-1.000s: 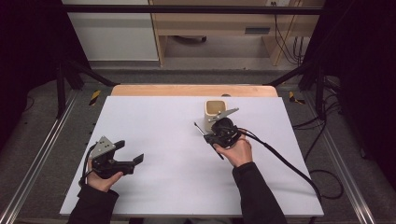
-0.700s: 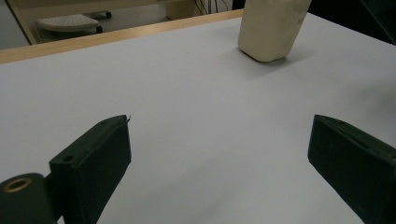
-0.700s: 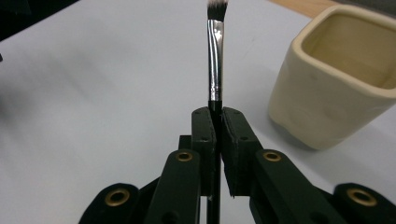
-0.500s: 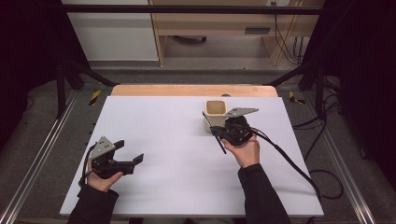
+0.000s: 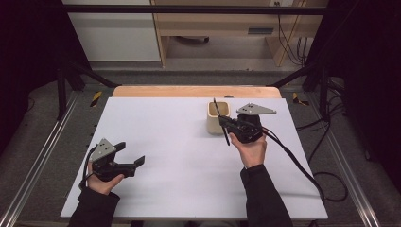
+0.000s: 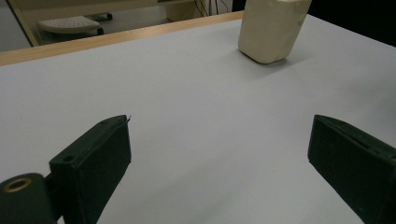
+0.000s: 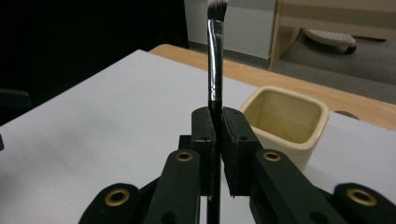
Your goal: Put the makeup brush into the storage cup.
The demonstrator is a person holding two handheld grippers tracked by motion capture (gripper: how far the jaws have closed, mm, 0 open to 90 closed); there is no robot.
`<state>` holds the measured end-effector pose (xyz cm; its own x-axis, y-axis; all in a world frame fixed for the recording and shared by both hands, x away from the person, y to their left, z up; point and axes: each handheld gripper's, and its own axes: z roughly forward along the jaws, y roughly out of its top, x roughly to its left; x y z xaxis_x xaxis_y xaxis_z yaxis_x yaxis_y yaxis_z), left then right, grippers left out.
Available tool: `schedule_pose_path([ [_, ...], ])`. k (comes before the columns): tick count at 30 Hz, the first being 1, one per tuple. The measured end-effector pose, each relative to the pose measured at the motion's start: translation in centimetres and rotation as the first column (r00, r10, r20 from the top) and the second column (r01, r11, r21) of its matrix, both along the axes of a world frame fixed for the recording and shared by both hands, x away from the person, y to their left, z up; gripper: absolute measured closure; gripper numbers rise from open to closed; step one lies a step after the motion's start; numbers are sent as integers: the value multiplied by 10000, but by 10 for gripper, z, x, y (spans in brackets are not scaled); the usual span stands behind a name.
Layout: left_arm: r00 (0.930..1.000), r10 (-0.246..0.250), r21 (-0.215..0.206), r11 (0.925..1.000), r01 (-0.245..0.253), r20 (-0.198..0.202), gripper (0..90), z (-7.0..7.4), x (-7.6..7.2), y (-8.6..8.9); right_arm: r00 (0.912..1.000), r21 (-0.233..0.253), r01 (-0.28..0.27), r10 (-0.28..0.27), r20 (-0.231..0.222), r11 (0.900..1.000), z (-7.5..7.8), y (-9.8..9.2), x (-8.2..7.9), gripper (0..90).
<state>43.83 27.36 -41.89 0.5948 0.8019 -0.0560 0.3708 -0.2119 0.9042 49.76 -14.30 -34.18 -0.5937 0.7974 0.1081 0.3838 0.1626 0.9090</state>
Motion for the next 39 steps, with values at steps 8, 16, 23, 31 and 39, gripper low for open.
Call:
schedule_pose_path([
  [8,10000,-8,-6,10000,8,-10,56,0,0,-1,9987,435,408,-421,300,9982,5,-9,0,840],
  [16,10000,-31,4,10000,31,-18,55,-1,0,-1,9944,804,775,-828,649,9937,9,-15,2,840],
  [23,10000,-29,-18,10000,29,-25,55,-1,0,-1,9906,1131,1026,-1119,790,9883,10,-17,10,840],
  [31,10000,-61,75,10000,61,-55,55,-1,1,-1,9872,1349,1277,-1390,783,9826,10,-22,24,839],
  [39,10000,-47,3,10000,47,-42,55,-1,1,-1,9827,1478,1436,-1587,959,9785,9,-22,39,840],
])
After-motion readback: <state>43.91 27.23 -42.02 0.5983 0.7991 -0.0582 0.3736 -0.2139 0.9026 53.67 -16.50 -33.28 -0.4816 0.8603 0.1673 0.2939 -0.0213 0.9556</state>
